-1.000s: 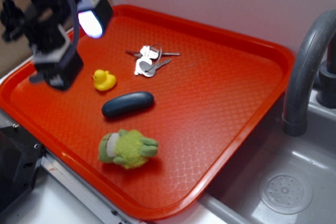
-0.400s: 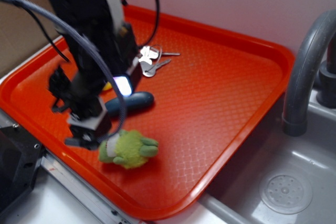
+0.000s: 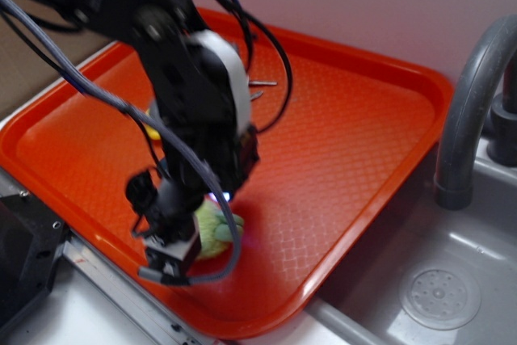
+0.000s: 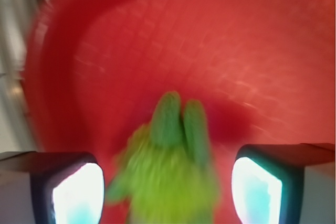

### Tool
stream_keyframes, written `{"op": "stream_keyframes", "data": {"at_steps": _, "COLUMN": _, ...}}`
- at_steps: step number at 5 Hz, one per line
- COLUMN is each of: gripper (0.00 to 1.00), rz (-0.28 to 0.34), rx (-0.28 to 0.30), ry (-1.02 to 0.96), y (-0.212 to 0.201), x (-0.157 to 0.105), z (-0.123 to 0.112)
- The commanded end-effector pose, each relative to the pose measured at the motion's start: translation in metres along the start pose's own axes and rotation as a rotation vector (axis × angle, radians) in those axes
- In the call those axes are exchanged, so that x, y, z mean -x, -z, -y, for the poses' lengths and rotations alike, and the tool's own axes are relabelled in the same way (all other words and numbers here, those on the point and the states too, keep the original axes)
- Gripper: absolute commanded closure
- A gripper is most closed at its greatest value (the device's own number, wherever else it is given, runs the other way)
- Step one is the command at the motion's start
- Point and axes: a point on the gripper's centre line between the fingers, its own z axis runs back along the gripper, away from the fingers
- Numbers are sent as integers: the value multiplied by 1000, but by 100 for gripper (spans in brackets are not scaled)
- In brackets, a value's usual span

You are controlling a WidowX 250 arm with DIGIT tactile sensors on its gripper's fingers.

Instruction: Grab the green animal.

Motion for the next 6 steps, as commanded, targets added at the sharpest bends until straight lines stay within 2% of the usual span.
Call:
{"op": "stream_keyframes", "data": {"at_steps": 1, "gripper": 0, "rz": -93, "rx": -9, "ry": 31, "y": 31, "x": -1, "z": 12}}
{"op": "stream_keyframes", "data": {"at_steps": 2, "gripper": 27, "rz": -98, "rx": -6, "ry": 26, "y": 33, "x": 1, "z": 8}}
{"op": "stream_keyframes", "data": {"at_steps": 3, "gripper": 100, "rz": -101, "rx": -11, "ry": 23, "y": 31, "x": 2, "z": 6}}
{"op": "stream_keyframes", "data": {"at_steps": 4, "gripper": 100, "rz": -85, "rx": -27, "ry": -4, "y": 16, "x": 9, "z": -2}}
{"op": "stream_keyframes", "data": {"at_steps": 6, "gripper": 100, "rz": 64, "rx": -62, "ry": -295, "y": -85, "x": 30, "z": -56}}
